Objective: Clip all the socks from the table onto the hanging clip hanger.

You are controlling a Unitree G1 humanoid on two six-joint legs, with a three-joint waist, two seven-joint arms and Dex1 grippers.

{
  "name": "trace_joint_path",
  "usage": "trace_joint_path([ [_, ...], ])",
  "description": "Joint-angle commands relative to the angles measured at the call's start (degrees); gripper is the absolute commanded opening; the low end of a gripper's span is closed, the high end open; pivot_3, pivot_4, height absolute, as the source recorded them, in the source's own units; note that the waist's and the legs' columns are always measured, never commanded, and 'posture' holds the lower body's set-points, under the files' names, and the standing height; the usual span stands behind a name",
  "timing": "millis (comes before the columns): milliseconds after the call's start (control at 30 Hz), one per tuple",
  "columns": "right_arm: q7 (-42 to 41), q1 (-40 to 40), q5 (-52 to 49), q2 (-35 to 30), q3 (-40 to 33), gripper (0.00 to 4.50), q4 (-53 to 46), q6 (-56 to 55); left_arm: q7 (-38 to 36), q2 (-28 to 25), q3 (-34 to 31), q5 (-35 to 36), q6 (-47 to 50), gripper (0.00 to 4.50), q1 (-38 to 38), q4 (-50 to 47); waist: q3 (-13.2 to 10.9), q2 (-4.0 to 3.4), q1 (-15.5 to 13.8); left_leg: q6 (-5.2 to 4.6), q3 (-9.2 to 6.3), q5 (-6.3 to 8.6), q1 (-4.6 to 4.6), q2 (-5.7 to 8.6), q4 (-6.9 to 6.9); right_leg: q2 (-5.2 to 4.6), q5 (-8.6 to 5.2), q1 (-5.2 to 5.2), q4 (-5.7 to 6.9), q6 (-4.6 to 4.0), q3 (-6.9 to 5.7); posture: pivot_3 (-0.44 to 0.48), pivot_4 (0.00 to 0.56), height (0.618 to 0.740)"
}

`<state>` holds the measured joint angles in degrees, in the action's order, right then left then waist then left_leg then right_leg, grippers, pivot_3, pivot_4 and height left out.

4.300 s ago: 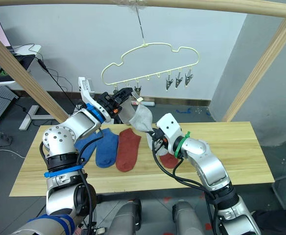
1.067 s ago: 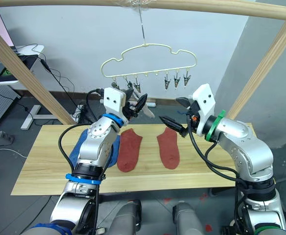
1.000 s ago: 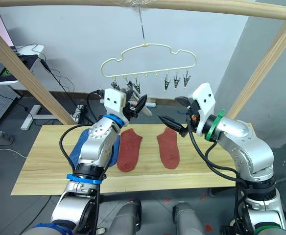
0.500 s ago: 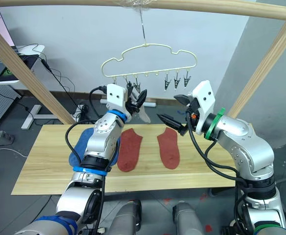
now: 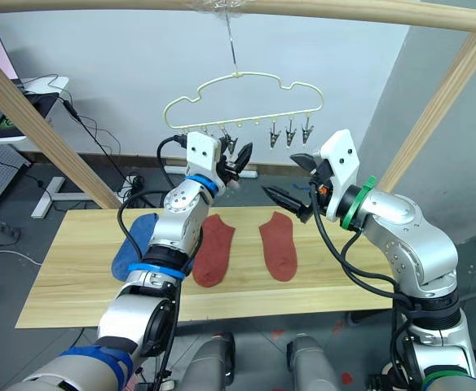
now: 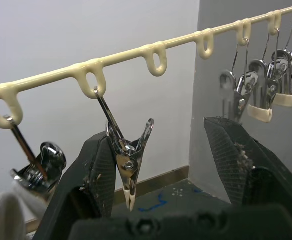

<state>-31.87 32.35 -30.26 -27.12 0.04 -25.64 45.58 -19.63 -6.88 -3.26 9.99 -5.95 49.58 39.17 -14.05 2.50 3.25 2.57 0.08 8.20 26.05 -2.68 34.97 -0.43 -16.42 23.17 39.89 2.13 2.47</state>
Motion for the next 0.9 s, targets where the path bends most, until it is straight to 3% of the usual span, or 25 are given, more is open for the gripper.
trace_joint_path([
  [33,0.6,0.7,0.1,-0.5,-1.1,4.5,-1.7,-1.2,-0.3,0.6,-0.2,-0.3,-2.1,3.03,1.5,-0.2,0.0,0.0,0.0,0.0,0.0,0.0,0.0,0.0,0.0,0.0,0.0,0.0,0.0,0.0,0.0,-0.118,0.191,0.74],
  [867,0.8,0.4,-1.0,-0.3,-0.7,4.5,-2.8,-0.4,0.4,0.2,-1.3,-0.8,-3.3,3.03,1.7,0.1,0.0,0.0,0.0,0.0,0.0,0.0,0.0,0.0,0.0,0.0,0.0,0.0,0.01,0.0,-0.01,-0.109,0.175,0.74],
  [900,0.8,0.5,-1.1,-0.3,-0.7,4.5,-2.8,-0.4,0.2,0.2,-1.3,-0.7,-3.4,2.68,1.7,0.2,0.0,0.0,0.0,0.0,0.0,0.0,0.0,0.0,0.0,0.0,0.0,0.0,0.01,0.0,0.0,-0.109,0.175,0.74],
])
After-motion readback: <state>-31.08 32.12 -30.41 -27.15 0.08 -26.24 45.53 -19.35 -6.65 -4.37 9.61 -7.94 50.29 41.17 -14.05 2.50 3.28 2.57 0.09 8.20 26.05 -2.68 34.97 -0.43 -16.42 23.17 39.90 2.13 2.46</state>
